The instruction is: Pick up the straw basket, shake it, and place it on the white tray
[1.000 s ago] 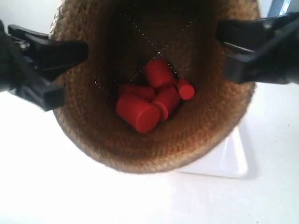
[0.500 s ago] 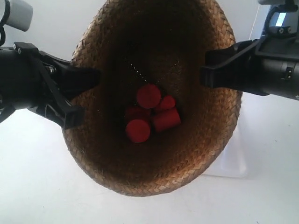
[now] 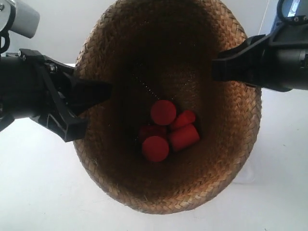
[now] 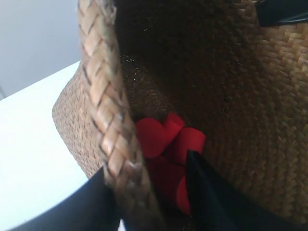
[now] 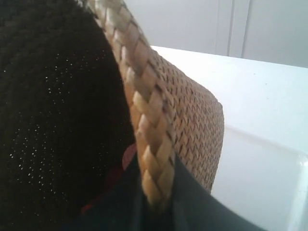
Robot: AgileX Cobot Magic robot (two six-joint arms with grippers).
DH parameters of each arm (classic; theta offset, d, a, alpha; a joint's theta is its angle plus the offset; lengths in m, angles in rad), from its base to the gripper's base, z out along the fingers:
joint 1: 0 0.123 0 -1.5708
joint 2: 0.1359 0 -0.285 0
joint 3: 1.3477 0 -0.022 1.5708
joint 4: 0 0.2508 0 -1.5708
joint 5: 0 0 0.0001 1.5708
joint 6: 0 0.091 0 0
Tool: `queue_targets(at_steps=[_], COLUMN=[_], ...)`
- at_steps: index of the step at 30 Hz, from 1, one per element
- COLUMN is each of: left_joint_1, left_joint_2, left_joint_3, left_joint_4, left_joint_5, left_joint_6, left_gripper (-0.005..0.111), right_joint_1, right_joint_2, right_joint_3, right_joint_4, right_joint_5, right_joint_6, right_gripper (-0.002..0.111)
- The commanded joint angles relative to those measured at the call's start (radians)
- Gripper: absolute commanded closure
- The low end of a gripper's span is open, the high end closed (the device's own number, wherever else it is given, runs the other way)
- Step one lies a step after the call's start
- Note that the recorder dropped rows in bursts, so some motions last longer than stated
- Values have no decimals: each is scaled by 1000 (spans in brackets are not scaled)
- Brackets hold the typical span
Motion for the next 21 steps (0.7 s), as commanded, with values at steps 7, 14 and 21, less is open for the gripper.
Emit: queue_targets(at_steps=[7,14,21], left_joint_1=[14,14,14], left_joint_2=[-10,-78,-108], left_joint_3=[-13,-13,2], left_joint_4=[-9,-4,-4], left_joint_5=[-26,-85,-87], left_joint_6=[-34,-5,-5], left_gripper=[33,33,33], right_joint_1=[7,-99,-226], right_joint_2=[20,81,217], right_joint_3=[-20,-39,-308], right_joint_4=[5,3,1], right_joint_5=[-98,-130,268], right_joint_6=[63,148,48], right_gripper=[108,108,108])
